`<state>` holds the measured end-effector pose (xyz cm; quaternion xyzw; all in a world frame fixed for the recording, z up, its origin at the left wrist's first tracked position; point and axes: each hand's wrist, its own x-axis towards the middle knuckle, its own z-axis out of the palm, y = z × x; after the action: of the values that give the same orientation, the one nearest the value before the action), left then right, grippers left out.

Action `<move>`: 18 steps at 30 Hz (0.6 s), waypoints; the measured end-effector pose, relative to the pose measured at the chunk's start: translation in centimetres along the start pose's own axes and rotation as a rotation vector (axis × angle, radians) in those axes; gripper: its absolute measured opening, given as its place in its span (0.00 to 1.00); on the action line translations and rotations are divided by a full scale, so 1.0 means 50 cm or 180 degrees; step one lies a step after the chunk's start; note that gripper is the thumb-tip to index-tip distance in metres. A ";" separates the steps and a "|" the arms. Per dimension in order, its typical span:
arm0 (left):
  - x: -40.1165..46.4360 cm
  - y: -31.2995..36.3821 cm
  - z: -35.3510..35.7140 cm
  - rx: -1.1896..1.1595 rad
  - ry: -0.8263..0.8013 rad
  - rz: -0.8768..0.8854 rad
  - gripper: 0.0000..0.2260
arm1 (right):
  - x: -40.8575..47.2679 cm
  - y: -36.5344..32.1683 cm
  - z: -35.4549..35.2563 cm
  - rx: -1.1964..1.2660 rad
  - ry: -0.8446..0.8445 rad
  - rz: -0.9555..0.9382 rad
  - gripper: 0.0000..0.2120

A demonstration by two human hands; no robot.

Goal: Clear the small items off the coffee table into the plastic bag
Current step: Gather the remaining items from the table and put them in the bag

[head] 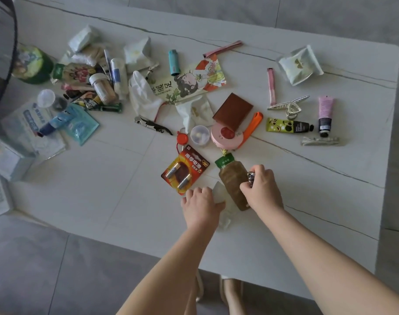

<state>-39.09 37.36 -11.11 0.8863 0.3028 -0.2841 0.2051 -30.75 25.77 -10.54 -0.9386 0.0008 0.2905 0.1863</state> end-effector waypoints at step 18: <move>0.084 -0.101 -0.103 -0.1055 0.0540 -0.0793 0.15 | 0.019 -0.013 0.047 -0.1037 0.0144 -0.0583 0.35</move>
<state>-37.69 45.57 -10.85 0.8169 0.4687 -0.1779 0.2852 -31.17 27.31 -12.60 -0.9588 -0.1276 0.2474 0.0574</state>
